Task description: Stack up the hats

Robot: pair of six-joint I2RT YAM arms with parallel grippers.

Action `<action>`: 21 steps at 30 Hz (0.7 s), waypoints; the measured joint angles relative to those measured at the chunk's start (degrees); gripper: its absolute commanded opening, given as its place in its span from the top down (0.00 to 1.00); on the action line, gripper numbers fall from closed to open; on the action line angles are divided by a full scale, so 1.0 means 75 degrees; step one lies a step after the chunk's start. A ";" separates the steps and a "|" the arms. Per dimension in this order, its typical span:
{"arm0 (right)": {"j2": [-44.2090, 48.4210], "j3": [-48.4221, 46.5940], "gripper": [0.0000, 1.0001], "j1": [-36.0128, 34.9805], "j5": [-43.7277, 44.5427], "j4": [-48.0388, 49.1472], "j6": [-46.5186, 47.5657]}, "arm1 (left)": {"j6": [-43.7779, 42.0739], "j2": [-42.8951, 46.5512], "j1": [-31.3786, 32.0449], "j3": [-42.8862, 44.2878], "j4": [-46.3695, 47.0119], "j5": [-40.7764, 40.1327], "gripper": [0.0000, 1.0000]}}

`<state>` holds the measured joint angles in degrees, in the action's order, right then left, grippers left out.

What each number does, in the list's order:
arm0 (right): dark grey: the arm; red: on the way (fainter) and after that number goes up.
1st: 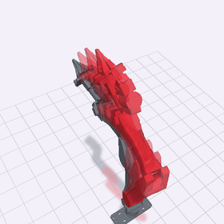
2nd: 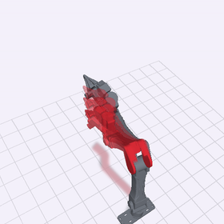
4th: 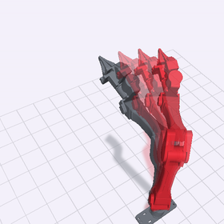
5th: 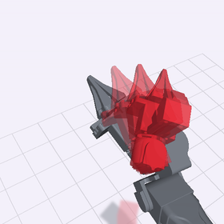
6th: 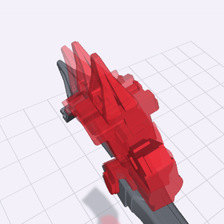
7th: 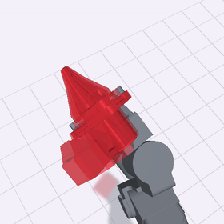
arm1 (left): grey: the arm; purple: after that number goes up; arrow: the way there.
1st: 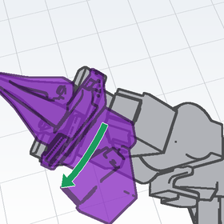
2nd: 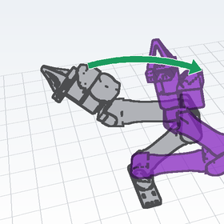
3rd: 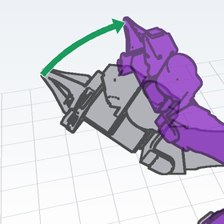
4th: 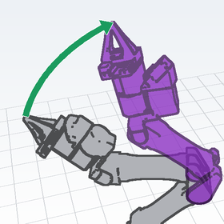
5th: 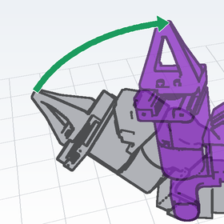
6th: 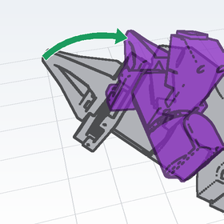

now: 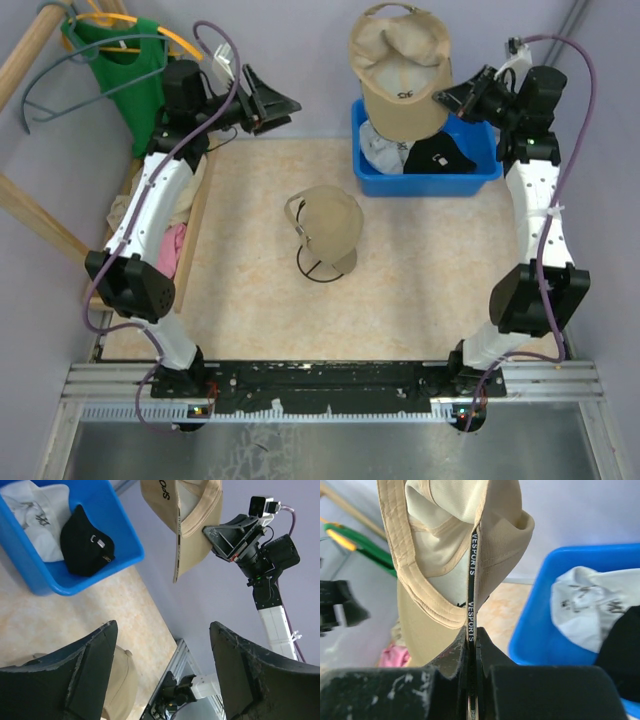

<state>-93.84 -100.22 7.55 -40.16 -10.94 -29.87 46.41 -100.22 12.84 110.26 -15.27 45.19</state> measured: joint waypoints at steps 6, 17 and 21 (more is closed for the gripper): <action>0.0291 0.0306 1.00 -0.0659 -0.0289 -0.0189 -0.0245 | 0.0297 -0.0128 0.0545 -0.0090 0.0449 0.0119 0.14; 0.0892 0.0679 1.00 -0.1288 -0.0184 -0.0833 -0.0181 | 0.0157 -0.0431 0.1241 0.0408 0.0399 0.0064 0.13; 0.1087 0.0670 1.00 -0.1285 -0.0166 -0.0836 -0.0213 | -0.0038 -0.0431 0.1326 0.0259 0.0160 -0.0055 0.13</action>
<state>-85.69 -95.20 -2.09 -41.41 -17.21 -31.46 46.13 -103.46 22.79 112.20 -14.06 44.77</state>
